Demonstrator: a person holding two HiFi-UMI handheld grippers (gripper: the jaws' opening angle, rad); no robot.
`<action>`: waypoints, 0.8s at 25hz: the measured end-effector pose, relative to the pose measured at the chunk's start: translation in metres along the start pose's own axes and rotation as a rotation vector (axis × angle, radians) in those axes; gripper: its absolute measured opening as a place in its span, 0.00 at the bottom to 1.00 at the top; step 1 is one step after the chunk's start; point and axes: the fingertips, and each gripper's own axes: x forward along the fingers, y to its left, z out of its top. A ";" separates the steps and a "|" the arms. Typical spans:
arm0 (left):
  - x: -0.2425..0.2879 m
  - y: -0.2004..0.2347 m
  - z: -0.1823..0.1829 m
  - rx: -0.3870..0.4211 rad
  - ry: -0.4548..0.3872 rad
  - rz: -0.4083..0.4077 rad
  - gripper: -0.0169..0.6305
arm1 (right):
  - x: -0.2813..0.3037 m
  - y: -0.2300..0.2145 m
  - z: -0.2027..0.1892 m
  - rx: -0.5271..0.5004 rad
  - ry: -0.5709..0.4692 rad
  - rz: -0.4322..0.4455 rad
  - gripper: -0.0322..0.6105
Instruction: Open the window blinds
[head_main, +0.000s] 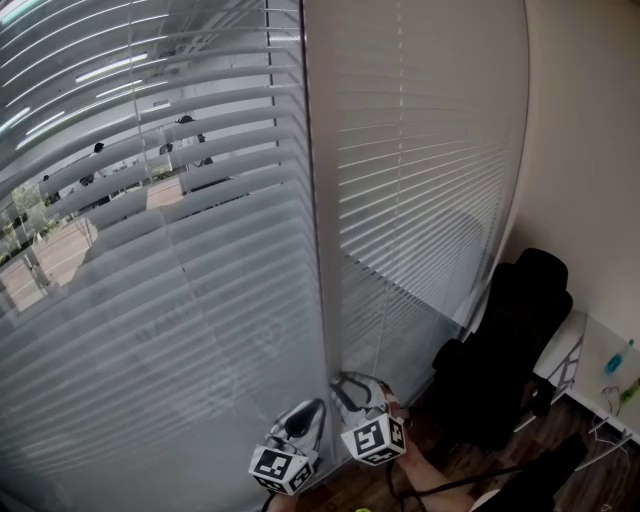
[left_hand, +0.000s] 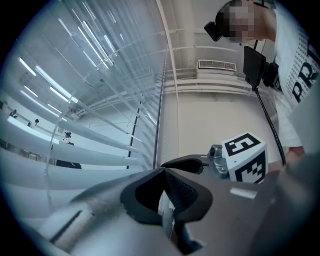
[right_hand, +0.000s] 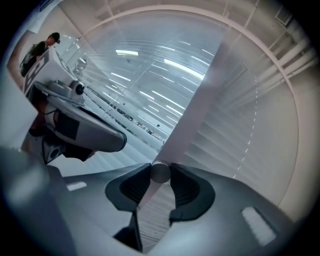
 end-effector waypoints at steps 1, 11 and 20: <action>0.000 0.000 0.000 0.000 0.000 -0.001 0.02 | 0.000 0.000 0.000 0.032 -0.005 0.003 0.26; 0.000 -0.001 0.001 0.000 -0.003 0.000 0.02 | -0.002 -0.005 -0.001 0.360 -0.063 0.041 0.26; 0.000 -0.001 0.000 -0.004 -0.002 0.000 0.02 | -0.001 -0.009 -0.005 0.622 -0.109 0.080 0.26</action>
